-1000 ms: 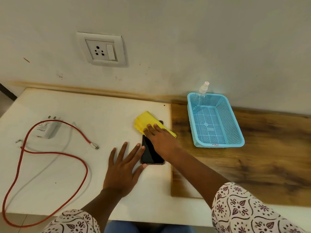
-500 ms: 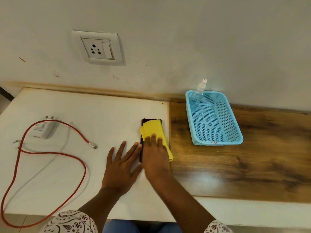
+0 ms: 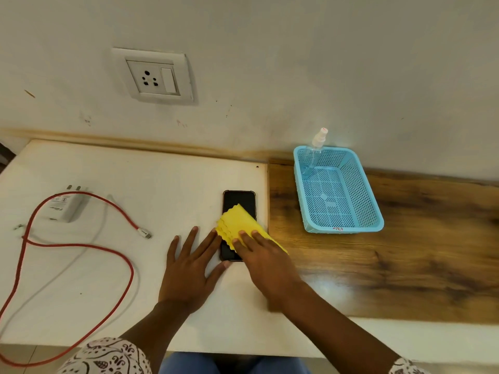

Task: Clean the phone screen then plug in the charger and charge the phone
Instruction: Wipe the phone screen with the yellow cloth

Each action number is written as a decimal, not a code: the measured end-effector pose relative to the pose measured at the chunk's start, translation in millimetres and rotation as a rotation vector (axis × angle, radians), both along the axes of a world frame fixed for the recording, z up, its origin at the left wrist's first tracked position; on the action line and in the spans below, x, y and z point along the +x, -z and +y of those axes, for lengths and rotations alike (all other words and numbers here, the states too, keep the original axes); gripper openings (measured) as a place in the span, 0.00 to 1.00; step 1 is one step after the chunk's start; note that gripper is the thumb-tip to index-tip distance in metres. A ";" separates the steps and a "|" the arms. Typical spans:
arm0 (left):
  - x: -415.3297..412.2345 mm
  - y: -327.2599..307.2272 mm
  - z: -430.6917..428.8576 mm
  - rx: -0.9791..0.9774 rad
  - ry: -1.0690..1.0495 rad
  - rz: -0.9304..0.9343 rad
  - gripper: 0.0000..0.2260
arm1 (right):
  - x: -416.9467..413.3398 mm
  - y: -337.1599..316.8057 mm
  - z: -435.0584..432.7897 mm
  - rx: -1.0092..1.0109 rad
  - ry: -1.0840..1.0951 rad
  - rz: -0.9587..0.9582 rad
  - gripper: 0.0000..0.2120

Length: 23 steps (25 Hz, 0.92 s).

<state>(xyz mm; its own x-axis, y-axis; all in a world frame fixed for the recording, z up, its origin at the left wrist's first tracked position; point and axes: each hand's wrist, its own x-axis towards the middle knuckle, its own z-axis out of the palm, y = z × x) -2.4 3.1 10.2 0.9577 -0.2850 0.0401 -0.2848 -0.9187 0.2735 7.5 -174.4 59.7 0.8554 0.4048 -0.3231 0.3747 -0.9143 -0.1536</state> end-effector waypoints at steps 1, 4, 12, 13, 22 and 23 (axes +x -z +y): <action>-0.4 0.0 0.3 -0.002 0.000 0.005 0.28 | -4.0 0.2 3.4 0.002 0.045 0.003 0.26; -1.4 2.6 1.7 -0.005 -0.003 0.017 0.29 | -16.0 -1.3 35.3 -0.015 0.274 0.100 0.26; 0.7 0.3 1.0 0.009 0.055 0.031 0.31 | -28.0 -14.5 48.2 -0.050 0.150 0.160 0.25; 0.4 1.6 0.6 -0.011 0.040 0.024 0.31 | -28.2 -17.0 35.2 -0.048 0.075 0.156 0.24; -0.2 8.6 3.4 0.004 0.010 0.007 0.29 | -46.4 -36.0 34.3 0.026 0.233 0.267 0.24; 0.2 9.1 4.4 0.002 0.019 0.007 0.29 | -49.2 -37.8 31.9 0.137 0.283 0.276 0.23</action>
